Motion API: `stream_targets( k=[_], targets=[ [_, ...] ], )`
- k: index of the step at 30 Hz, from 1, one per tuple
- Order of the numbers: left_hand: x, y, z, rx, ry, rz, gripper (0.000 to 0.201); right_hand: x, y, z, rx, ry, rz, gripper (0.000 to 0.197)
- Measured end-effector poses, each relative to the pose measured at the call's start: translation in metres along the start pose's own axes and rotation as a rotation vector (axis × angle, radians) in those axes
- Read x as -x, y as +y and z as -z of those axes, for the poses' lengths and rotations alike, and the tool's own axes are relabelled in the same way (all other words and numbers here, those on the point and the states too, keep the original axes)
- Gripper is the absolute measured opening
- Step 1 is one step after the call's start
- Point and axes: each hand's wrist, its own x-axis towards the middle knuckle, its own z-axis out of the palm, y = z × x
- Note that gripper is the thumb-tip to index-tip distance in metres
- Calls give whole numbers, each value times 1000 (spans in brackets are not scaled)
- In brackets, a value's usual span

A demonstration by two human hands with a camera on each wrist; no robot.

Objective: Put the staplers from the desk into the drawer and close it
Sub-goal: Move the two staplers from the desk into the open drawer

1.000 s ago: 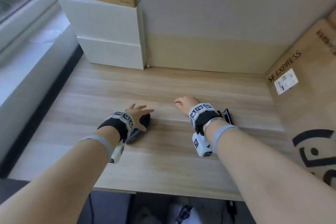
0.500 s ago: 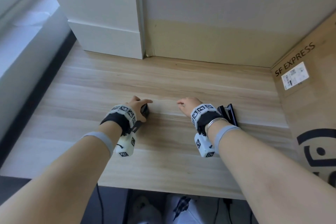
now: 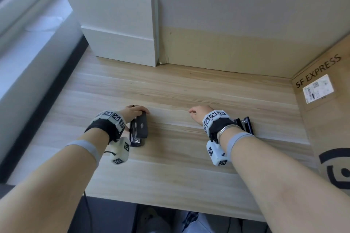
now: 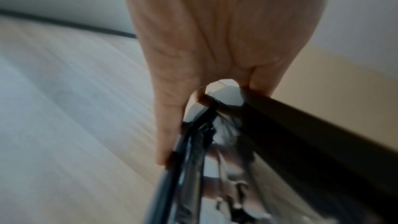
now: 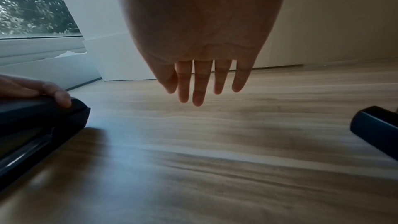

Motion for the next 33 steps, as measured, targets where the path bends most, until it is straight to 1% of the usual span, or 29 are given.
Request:
stream_targets(
  k=[2, 4, 5, 7, 10, 13, 15, 18, 20, 22, 24, 27, 28, 30, 31, 33],
  targets=[
    [3, -1, 3, -91, -17, -8, 34, -1, -5, 0, 14, -10, 7, 39],
    [4, -5, 10, -207, -14, -19, 45, -3, -9, 0, 19, -15, 14, 39],
    [3, -8, 14, -302, 2, -36, 49, -4, -11, 0, 21, -18, 15, 39],
    [3, -11, 19, -446, -6, -80, 48, -5, -16, 1, 31, -27, 20, 39],
    [4, -12, 23, -563, -44, -146, 52, -5, -23, 0, 51, -30, 34, 40],
    [2, -16, 21, -788, -35, -251, 51, -6, -28, -4, 54, -29, 43, 39],
    [-1, -21, 19, -949, -36, -291, 51, -7, -30, -6, 59, -37, 48, 39],
    [1, -22, 18, -1079, -8, -363, 48, -5, -31, -11, 71, -61, 54, 40],
    [4, -18, 19, -1101, 13, -367, 46, -4, -31, -14, 77, -79, 52, 40],
    [9, -15, 18, -1084, 42, -333, 40, -3, -32, -17, 88, -88, 56, 40],
    [15, -16, 17, -993, 100, -292, 32, -1, -33, -17, 96, -93, 66, 40],
    [30, -21, 13, -867, 184, -194, 21, 3, -38, -15, 111, -97, 88, 39],
    [35, -23, 11, -833, 218, -164, 21, 4, -40, -15, 117, -95, 101, 39],
    [45, -29, 7, -760, 292, -102, 29, 5, -45, -17, 130, -99, 126, 39],
    [50, -33, 5, -700, 324, -71, 33, 4, -47, -18, 137, -102, 138, 39],
    [62, -41, 2, -534, 388, -20, 35, 1, -54, -22, 150, -93, 165, 38]
  ],
)
